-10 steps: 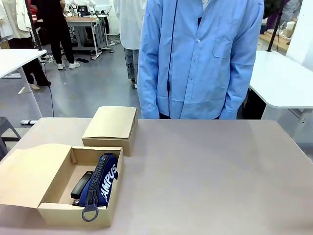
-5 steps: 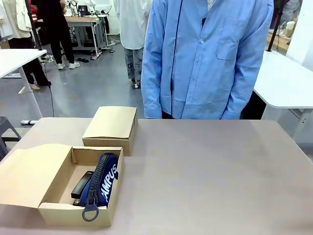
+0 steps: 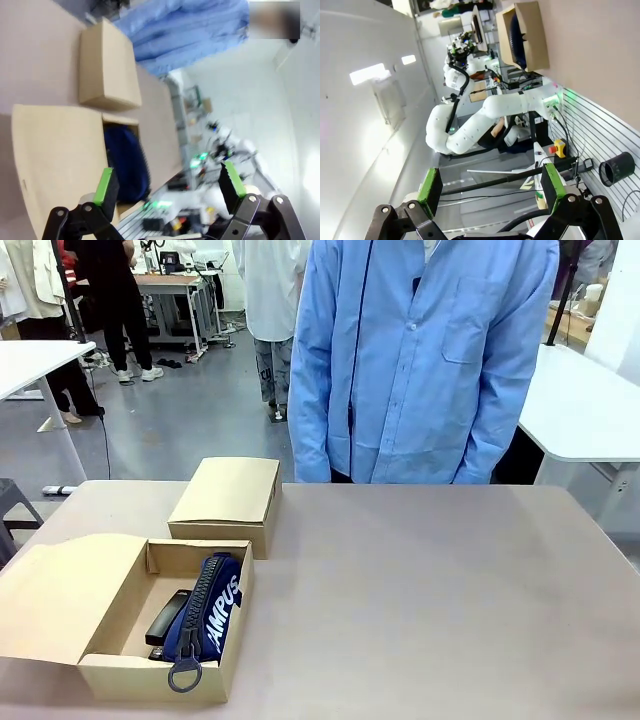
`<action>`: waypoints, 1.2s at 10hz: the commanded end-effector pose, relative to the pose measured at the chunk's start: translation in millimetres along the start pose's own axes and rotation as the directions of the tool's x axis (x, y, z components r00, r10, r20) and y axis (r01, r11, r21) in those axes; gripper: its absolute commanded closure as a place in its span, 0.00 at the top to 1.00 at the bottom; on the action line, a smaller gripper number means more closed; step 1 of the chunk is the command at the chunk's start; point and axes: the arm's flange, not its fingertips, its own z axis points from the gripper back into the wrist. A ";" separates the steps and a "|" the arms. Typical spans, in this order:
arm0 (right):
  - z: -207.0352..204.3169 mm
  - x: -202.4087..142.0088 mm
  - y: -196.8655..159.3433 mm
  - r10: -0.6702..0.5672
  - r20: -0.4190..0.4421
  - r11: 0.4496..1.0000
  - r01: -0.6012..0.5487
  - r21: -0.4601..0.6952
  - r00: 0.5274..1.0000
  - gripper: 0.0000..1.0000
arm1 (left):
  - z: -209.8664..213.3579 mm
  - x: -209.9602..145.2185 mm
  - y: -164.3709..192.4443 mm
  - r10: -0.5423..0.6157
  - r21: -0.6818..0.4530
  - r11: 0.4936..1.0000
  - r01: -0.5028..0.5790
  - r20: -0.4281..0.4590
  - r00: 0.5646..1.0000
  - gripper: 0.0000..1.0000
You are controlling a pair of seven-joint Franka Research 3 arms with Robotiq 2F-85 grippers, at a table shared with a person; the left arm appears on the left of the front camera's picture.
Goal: Place items inside the box.
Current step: Close the lid of the Mailer Box closest to the robot.
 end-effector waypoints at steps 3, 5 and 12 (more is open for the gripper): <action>4.0 -0.8 1.7 0.012 -0.003 1.000 -0.012 0.000 1.000 1.00 | -38.3 -53.1 3.8 -0.744 -0.157 0.665 0.730 -0.228 0.628 1.00; 4.0 -0.8 1.7 0.012 -0.003 1.000 -0.012 0.000 1.000 1.00 | -46.7 -56.2 15.1 -0.869 -0.234 0.495 0.837 -0.148 0.473 1.00; 4.0 -0.8 1.7 0.012 -0.003 1.000 -0.012 0.000 1.000 1.00 | -24.4 13.4 29.9 -0.900 -0.203 0.429 0.880 -0.171 0.400 1.00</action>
